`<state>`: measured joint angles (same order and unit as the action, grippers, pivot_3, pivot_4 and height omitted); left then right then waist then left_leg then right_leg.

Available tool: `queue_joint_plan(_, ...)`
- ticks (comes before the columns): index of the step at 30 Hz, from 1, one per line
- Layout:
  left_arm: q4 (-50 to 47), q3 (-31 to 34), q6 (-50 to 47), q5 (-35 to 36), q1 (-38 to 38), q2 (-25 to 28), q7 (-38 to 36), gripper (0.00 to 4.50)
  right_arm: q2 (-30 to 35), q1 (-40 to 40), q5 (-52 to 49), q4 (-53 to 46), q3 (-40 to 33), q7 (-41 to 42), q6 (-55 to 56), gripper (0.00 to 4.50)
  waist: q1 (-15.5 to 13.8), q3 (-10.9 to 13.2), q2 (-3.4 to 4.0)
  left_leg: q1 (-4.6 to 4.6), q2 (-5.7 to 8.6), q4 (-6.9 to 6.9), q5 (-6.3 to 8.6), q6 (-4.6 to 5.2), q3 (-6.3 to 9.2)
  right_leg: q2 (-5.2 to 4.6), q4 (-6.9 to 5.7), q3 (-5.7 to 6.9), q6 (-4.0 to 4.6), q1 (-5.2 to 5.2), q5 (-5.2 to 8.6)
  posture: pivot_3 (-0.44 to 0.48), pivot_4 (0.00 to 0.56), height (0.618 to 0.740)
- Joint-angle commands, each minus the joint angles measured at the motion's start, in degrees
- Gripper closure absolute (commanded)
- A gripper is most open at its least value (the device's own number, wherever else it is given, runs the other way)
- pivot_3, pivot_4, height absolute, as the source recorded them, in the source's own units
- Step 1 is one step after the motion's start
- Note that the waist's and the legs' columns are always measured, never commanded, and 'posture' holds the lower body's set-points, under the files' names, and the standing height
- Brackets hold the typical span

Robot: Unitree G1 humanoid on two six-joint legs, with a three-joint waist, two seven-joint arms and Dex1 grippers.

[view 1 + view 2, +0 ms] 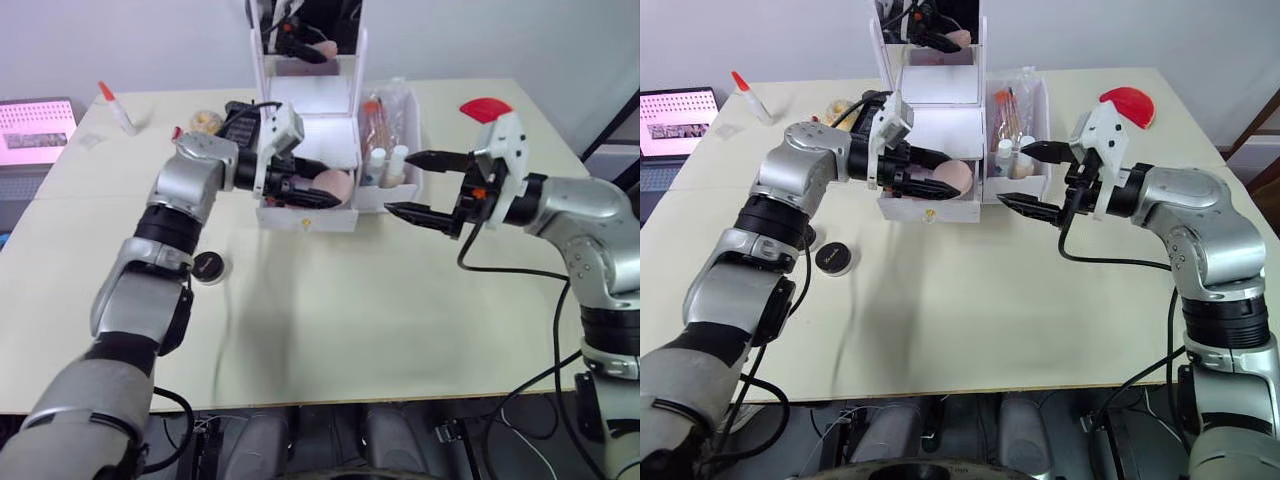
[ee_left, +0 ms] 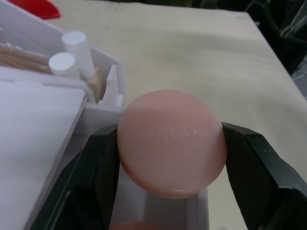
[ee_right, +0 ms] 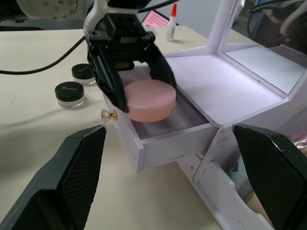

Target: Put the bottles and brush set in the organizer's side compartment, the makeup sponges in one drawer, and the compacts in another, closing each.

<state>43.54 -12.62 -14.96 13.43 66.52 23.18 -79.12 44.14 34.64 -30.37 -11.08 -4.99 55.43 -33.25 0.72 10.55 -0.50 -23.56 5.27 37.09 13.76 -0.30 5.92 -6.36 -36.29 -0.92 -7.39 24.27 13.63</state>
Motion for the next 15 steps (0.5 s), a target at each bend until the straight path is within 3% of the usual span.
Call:
queue_joint_plan(1, 1.5, 0.84, 2.86, -1.74, 2.21, -0.64, -0.15, 1.87, 0.91, -0.02, -1.17, -2.92, -2.21, -0.8, -0.53, 0.0, -0.02, 0.0, 0.0, 0.0, 0.0, 0.01, 0.0, 0.0, 0.0, 0.0, 0.0, 0.0, 0.0, 0.0, 0.0, 0.0, 0.15, 0.738)
queue_joint_plan(15, 7.67, 1.97, 5.39, -4.8, 4.21, -3.05, 0.79, 1.87, 0.85, -0.15, -1.68, -4.27, -2.73, -1.62, -1.91, 0.0, -0.01, 0.0, 0.0, 0.0, 0.0, 0.01, 0.0, 0.0, 0.0, 0.0, -0.04, 0.01, -0.02, 0.0, -0.01, 0.0, 0.15, 0.738)
